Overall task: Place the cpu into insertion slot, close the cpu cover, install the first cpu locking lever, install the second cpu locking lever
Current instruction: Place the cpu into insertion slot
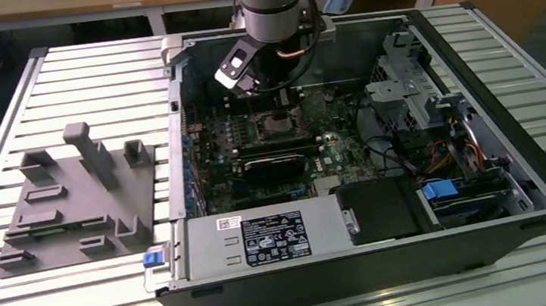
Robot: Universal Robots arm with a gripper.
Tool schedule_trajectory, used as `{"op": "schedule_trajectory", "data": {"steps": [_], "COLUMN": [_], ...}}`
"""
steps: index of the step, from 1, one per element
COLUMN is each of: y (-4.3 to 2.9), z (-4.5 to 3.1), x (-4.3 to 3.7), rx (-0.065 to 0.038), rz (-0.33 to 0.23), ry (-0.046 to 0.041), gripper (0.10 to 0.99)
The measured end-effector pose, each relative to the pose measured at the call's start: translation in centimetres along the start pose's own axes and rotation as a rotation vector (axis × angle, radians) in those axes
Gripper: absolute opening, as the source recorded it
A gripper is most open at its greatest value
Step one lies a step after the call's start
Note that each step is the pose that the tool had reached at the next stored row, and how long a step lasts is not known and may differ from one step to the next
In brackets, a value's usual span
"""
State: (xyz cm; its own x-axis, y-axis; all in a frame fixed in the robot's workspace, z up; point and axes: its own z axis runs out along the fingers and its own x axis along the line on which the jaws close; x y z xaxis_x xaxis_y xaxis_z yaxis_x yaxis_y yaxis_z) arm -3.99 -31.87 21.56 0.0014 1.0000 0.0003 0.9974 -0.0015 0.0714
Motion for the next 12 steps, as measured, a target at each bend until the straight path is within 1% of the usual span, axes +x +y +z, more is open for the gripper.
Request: {"op": "schedule_trajectory", "data": {"steps": [1,12], "y": [0.0,0.03], "z": [-0.02,-0.39], "x": [0.0,0.0], "rx": [0.0,0.0], "rz": [0.0,0.0], "ry": [0.0,0.0003], "gripper": [0.106,0.106]}}
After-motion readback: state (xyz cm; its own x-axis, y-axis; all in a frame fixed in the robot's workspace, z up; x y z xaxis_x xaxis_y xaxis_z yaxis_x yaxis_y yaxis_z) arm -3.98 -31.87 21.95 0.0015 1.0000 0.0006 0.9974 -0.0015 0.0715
